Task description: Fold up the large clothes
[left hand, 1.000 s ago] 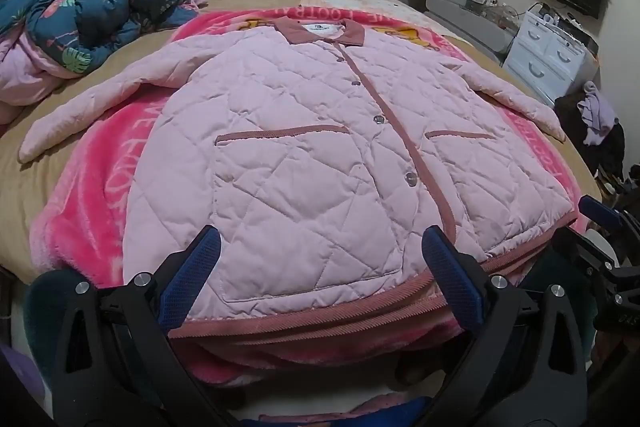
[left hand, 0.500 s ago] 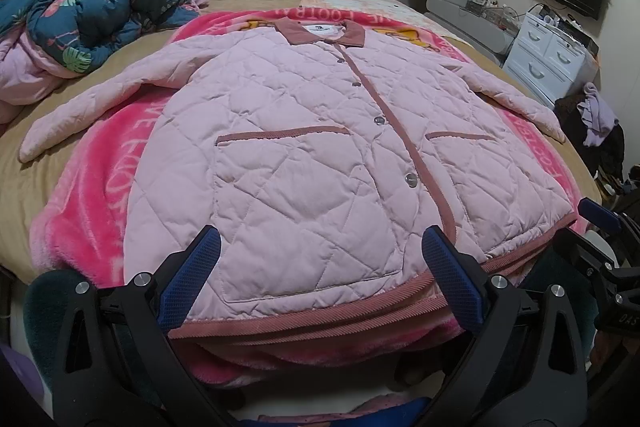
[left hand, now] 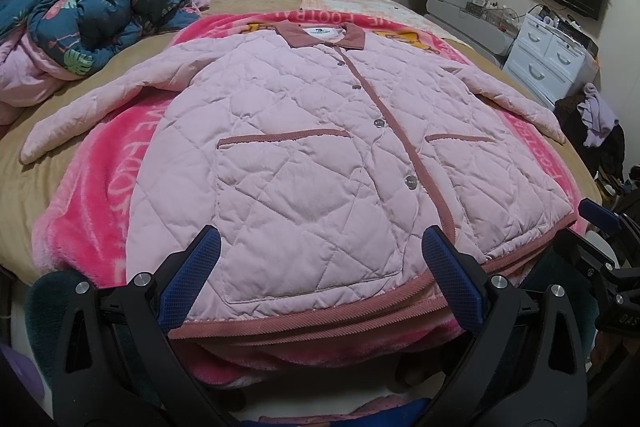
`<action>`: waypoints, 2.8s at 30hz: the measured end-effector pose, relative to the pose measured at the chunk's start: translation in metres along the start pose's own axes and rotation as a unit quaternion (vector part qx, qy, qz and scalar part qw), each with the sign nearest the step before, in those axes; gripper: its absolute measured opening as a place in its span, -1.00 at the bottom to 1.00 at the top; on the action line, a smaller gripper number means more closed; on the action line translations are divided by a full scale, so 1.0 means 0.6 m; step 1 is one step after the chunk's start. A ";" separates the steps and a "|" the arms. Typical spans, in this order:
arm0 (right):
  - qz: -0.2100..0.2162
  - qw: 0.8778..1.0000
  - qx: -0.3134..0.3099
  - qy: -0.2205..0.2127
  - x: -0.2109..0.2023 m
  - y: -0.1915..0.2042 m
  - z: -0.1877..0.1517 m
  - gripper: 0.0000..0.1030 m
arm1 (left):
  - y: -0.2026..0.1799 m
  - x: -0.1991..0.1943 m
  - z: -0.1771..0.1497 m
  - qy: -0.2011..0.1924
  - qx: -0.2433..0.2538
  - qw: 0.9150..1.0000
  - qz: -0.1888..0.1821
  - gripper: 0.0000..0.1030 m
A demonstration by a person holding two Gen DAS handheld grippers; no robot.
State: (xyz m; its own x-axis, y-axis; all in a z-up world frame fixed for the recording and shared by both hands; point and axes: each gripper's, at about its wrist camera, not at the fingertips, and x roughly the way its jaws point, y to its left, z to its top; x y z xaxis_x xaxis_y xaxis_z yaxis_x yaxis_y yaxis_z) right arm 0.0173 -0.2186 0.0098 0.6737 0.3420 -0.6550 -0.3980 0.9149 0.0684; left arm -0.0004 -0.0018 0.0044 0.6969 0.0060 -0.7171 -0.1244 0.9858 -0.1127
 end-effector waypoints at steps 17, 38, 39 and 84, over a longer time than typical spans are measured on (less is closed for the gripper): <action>0.001 1.000 0.001 0.000 -0.001 -0.001 -0.001 0.92 | -0.001 -0.001 -0.001 -0.002 0.000 1.000 0.001 0.83; -0.001 1.000 0.000 0.007 0.010 0.006 0.006 0.92 | 0.000 -0.002 0.019 -0.005 0.000 1.000 0.002 0.83; -0.002 1.000 0.000 0.007 0.012 0.006 0.008 0.92 | 0.000 -0.001 0.022 -0.005 -0.001 1.000 0.003 0.83; -0.019 0.999 0.028 -0.007 0.174 -0.091 0.303 0.92 | 0.034 0.092 0.273 -0.031 -0.035 0.999 0.023 0.83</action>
State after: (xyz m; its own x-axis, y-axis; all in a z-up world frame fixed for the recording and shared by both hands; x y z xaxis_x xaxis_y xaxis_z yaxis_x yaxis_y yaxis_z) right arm 0.2226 -0.1940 0.0742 0.6963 0.3092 -0.6478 -0.3364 0.9378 0.0861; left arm 0.1513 0.0461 0.0751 0.7311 0.0639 -0.6793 -0.2054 0.9700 -0.1299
